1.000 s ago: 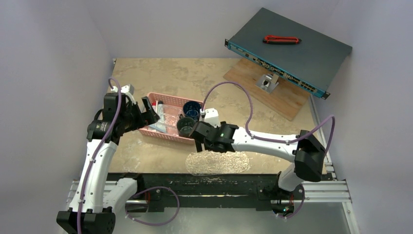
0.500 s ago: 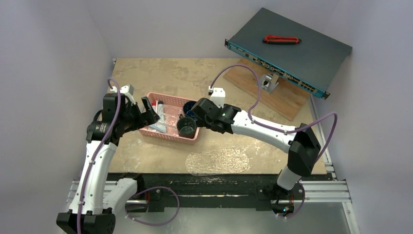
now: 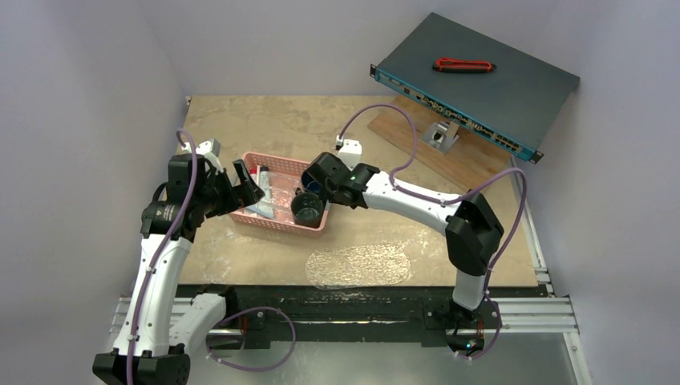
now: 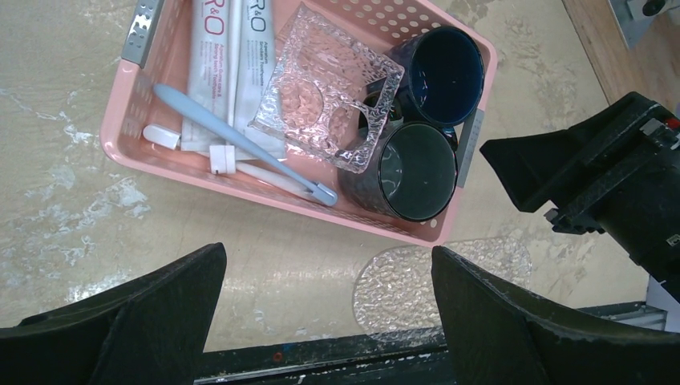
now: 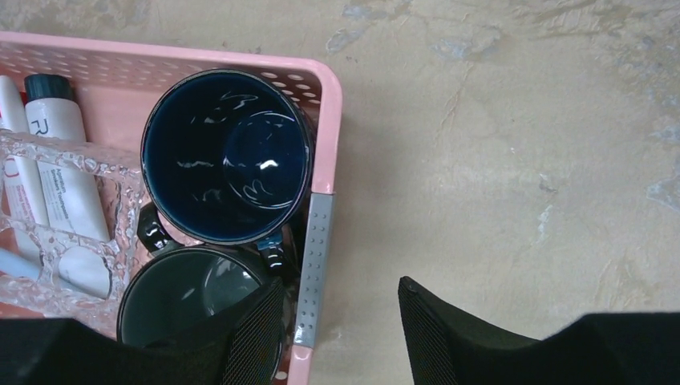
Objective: Prepare toiletry sets of a toothbrush and toothpaste on the tray
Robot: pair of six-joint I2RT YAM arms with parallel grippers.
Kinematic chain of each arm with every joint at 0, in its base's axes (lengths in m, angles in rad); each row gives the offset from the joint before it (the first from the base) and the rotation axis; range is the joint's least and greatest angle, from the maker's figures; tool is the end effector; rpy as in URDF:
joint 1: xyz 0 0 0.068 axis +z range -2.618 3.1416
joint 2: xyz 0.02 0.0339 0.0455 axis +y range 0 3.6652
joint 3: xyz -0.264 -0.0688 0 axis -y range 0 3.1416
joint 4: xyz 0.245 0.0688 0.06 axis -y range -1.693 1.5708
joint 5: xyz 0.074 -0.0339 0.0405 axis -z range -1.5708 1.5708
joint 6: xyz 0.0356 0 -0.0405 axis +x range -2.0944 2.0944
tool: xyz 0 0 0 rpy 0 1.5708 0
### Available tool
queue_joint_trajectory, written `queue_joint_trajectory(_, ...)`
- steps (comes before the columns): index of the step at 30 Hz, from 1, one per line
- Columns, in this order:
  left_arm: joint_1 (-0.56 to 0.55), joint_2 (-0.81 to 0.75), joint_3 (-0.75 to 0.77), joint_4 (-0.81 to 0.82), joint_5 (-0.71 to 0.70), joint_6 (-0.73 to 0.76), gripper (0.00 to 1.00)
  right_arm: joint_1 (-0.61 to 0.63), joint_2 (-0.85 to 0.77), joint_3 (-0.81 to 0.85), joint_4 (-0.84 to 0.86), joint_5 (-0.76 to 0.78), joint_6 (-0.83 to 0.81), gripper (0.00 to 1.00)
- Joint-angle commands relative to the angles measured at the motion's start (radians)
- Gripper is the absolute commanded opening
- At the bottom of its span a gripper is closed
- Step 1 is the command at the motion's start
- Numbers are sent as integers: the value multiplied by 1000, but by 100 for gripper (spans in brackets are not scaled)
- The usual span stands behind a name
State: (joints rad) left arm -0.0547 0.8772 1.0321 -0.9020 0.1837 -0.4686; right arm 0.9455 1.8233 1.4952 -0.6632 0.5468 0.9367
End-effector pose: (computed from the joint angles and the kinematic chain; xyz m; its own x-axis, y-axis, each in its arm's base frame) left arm 0.1634 -0.0155 0.3395 -0.6901 -0.4069 -0.5985 -0.1391 0.8861 -0.4421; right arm 0.2459 0.3089 0.2596 -0.7138 0.1868 -0.6749 0.0830 0.9795 0.1834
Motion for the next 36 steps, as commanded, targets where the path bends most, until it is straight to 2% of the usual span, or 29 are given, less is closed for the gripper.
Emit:
queue_joint_trajectory(1,-4,-13,-1,35,23,2,99,-12,15,53,24,-14,34,56)
queue_joint_trajectory(21,-4,-12,-1,35,22,1,99,-47,106,61,51,-53,49,51)
queue_joint_trajectory(24,-4,-11,-1,34,21,1,99,-48,115,66,52,-56,44,48)
queue_joint_trajectory(30,-4,-9,-1,31,16,2,99,-54,118,56,53,-46,30,34)
queue_joint_trajectory(36,-4,-7,-1,31,11,2,99,-94,111,12,76,-60,19,7)
